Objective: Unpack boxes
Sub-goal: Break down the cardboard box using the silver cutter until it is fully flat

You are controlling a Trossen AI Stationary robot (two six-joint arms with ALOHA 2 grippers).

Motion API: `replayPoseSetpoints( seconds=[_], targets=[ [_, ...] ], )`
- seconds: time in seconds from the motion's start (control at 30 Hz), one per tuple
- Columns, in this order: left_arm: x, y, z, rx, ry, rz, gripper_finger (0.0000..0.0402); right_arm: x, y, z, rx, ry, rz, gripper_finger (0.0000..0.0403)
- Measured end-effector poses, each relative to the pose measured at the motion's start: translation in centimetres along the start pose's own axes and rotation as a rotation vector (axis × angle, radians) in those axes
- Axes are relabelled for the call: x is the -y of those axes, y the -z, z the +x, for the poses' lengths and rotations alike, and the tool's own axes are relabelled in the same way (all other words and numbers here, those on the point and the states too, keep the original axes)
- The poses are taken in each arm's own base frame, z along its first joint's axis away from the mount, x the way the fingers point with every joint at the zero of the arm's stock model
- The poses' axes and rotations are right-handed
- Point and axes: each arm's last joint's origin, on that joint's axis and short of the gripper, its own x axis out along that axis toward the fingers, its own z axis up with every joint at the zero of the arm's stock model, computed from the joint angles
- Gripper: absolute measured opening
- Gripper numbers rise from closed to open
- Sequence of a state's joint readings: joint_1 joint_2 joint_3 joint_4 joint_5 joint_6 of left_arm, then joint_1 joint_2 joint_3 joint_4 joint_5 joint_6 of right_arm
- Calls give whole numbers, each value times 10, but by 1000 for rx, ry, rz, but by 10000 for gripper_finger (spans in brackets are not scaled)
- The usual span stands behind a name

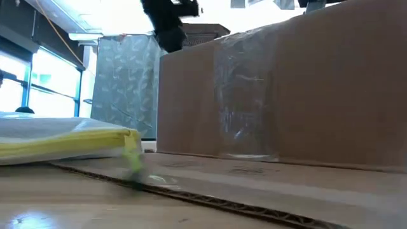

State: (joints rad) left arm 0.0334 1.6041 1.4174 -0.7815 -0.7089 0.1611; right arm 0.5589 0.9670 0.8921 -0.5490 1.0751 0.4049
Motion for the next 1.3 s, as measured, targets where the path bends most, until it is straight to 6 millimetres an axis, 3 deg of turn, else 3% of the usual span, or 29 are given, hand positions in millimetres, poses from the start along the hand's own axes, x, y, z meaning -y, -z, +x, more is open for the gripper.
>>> replayPoseSetpoints(
  seconds=[0.1, 0.2, 0.3, 0.37, 0.43, 0.53, 0.67, 0.83, 1.03, 1.3],
  targets=[
    [-26, 3, -23, 69, -44, -129, 0, -14, 0, -2, 74, 52, 21, 55],
    [-35, -2, -36, 197, 126, -223, 0, -35, 9, -4, 141, 3, -31, 55],
    [-33, -14, -47, 420, 372, -203, 0, -47, 13, -6, 253, -219, -51, 55],
    [-25, -22, -50, 573, 505, -155, 1, -50, 12, -8, 424, -434, -22, 55],
    [-11, -28, -44, 686, 583, -119, 1, -45, 12, -9, 608, -555, 28, 55],
    [10, -38, -34, 844, 660, -94, 1, -32, 15, -7, 763, -556, 105, 55],
    [37, -53, -23, 1017, 708, -94, 26, -25, 23, 3, 765, -524, 128, 55],
    [71, -68, 6, 1101, 742, -206, 105, -23, 23, 9, 759, -521, 148, 55],
    [83, -74, 20, 1178, 787, -364, 194, -22, 23, 11, 756, -524, 144, 55],
    [91, -73, 15, 1187, 798, -281, 201, -24, 24, 12, 743, -528, 123, 55]
  ],
)
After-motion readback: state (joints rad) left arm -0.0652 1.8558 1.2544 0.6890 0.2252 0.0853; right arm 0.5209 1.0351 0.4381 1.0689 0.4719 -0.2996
